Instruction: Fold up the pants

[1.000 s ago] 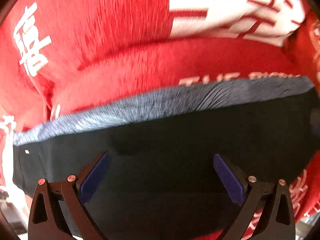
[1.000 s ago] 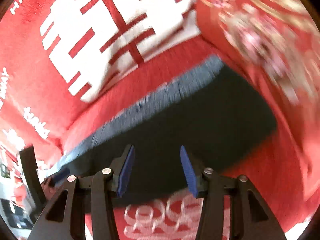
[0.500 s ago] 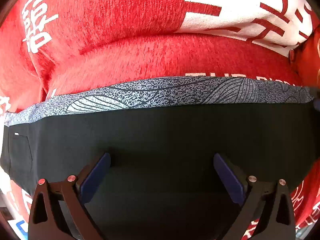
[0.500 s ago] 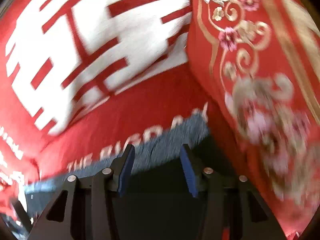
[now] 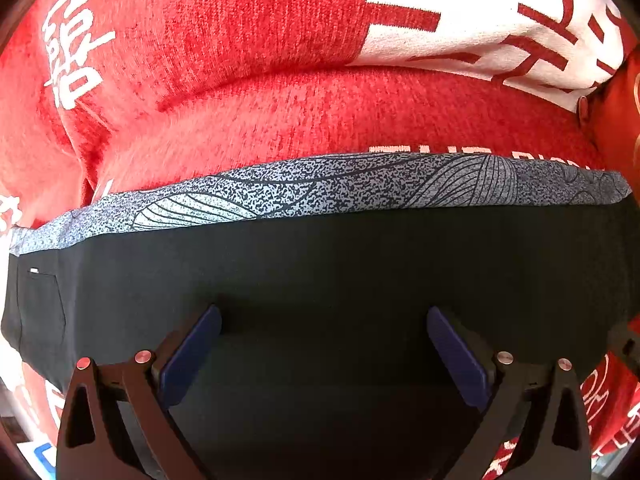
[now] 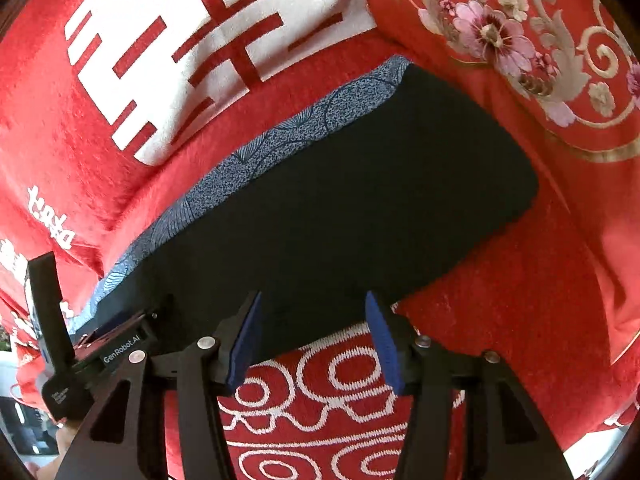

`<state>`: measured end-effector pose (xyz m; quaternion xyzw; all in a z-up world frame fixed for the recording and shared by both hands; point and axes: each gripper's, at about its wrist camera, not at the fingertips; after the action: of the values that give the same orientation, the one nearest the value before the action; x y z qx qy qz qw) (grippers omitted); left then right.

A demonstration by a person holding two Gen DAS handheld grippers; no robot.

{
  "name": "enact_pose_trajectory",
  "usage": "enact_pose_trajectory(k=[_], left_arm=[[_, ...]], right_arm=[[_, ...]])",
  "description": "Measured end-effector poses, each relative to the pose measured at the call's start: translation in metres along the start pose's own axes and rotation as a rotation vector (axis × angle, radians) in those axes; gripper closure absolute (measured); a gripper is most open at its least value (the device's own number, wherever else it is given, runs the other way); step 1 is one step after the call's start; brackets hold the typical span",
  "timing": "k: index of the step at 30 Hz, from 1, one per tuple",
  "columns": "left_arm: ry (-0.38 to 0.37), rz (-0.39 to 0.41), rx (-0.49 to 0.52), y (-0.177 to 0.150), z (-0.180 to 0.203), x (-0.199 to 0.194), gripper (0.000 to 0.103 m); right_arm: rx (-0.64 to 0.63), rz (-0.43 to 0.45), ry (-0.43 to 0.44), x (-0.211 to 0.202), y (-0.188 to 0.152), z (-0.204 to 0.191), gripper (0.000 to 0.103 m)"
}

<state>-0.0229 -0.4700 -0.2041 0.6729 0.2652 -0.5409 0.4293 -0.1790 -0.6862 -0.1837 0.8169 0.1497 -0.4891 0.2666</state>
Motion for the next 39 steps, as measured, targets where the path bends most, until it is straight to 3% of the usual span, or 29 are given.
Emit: enact_pose_trajectory(k=[9, 39], left_arm=[[0.000, 0.005, -0.001, 0.001, -0.004, 0.003, 0.000], [-0.006, 0.056, -0.009, -0.004, -0.006, 0.000, 0.000]], right_arm=[[0.010, -0.042, -0.025, 0.010, -0.006, 0.004, 0.041], [-0.042, -0.012, -0.028, 0.013, -0.011, -0.002, 0.026]])
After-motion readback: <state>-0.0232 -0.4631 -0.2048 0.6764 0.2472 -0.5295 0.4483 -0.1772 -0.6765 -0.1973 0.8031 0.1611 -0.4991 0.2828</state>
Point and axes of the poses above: each gripper's, at about its wrist camera, not at the fingertips, and x roughly the way its jaws point, z to its right, y to its top, and after that the axes turned 3 degrees about z, right-handed
